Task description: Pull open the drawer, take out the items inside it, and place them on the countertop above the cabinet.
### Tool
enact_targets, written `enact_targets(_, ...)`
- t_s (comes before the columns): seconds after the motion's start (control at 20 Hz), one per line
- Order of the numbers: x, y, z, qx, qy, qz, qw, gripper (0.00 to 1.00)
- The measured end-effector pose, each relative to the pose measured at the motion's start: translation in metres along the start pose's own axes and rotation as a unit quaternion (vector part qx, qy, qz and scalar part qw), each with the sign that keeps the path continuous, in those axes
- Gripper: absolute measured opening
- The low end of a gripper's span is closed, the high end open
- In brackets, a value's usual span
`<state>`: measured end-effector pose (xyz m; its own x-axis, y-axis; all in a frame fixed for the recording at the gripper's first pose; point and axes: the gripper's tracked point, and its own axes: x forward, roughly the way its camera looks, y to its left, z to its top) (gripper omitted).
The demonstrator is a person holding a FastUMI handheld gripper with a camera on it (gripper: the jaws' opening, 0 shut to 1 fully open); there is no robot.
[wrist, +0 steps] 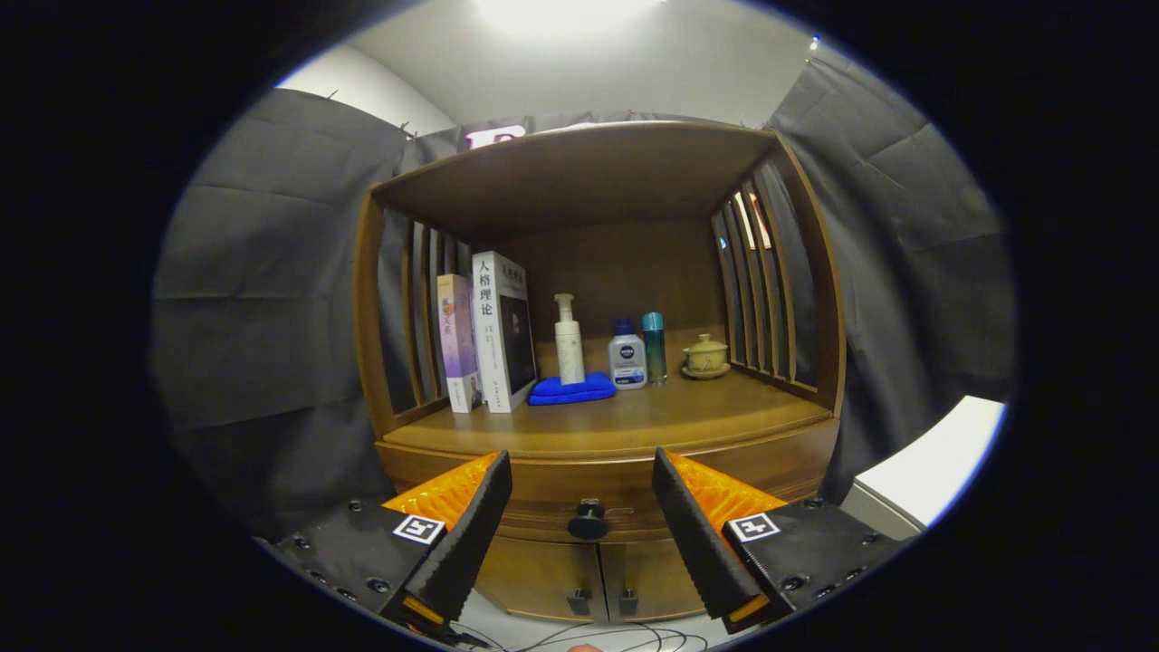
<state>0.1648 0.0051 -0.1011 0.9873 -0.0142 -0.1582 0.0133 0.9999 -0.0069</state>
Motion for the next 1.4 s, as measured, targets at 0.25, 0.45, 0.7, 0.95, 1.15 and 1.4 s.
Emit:
enact_targets(0.25, 0.032, -0.004, -0.041, 0.0, 0.038, -0.007, 0.999, 0.98)
enact_targets(0.45, 0.048, -0.005, -0.072, -0.005, 0.074, -0.004, 0.997, 0.98)
enact_targets(0.7, 0.057, -0.006, -0.105, -0.019, 0.108, -0.009, 0.994, 0.93)
enact_targets(0.95, 0.062, -0.001, -0.118, -0.029, 0.122, -0.004, 0.992, 0.81)
enact_targets(1.15, 0.07, 0.004, -0.12, -0.04, 0.118, 0.004, 0.992, 0.81)
enact_targets(1.4, 0.079, -0.007, -0.125, -0.039, 0.119, -0.027, 0.992, 0.65)
